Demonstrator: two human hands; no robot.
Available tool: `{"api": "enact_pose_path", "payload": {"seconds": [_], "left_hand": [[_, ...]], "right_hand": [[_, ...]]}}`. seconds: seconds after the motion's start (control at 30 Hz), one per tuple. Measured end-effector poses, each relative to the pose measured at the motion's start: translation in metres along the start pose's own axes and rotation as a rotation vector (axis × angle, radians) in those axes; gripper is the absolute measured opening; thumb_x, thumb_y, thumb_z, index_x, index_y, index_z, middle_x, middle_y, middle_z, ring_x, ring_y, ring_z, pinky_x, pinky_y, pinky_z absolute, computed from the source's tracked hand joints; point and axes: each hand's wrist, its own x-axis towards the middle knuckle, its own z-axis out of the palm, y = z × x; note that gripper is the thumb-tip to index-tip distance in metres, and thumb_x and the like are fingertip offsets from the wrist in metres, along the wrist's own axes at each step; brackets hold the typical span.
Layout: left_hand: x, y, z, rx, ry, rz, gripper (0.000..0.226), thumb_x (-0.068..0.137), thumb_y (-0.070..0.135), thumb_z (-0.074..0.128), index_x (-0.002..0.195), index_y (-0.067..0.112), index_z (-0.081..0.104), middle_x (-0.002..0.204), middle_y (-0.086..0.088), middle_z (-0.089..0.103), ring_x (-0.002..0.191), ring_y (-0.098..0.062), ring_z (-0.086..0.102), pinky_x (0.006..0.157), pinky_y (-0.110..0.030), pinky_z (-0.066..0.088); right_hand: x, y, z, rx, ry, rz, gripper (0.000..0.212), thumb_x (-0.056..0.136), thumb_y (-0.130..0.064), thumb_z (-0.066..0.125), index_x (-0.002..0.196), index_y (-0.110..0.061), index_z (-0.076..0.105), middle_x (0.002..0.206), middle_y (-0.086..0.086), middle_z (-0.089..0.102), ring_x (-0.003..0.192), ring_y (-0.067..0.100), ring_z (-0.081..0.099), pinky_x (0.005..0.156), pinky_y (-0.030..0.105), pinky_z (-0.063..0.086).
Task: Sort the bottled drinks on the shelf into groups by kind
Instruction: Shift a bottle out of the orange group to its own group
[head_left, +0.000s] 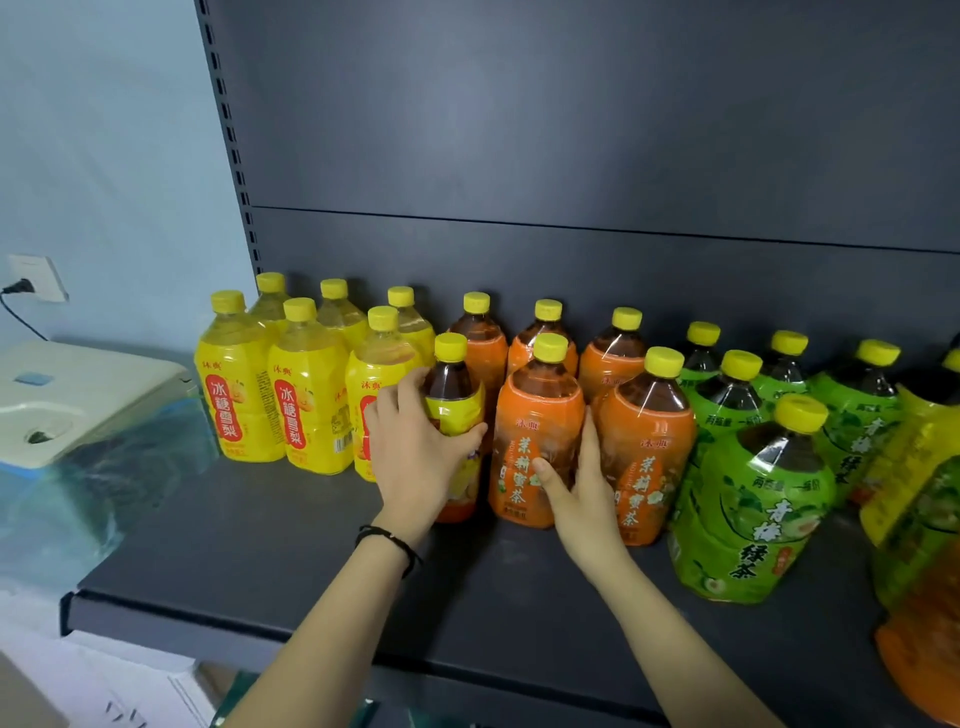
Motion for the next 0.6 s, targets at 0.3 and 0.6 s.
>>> {"api": "enact_pose_path", "payload": {"seconds": [0.3,0.6], "left_hand": [[-0.002,-0.042,-0.07,-0.158,-0.131,0.031,0.083,0.061,0.021,0.088,0.131,0.012,0.045,0.121,-0.001,0.043,0.111,-0.007,0.036,0.094,-0.021,0.032],[0.011,-0.087,-0.102,-0.255,-0.303,0.009,0.088,0.071,0.024,0.083,0.144,0.033,0.033,0.132,0.001,0.038,0.125,-0.015,0.037,0.104,-0.034,0.036]], "right_hand": [[0.01,-0.003,0.02,0.175,-0.156,0.016,0.054,0.093,-0.028,0.059,0.129,-0.038,0.019,0.135,-0.007,0.039,0.123,0.011,0.046,0.101,0.033,0.044],[0.039,-0.021,0.056,-0.043,-0.119,0.013,0.061,0.093,-0.033,0.058,0.145,-0.023,0.028,0.146,0.006,0.042,0.131,0.023,0.045,0.104,0.038,0.043]]}}
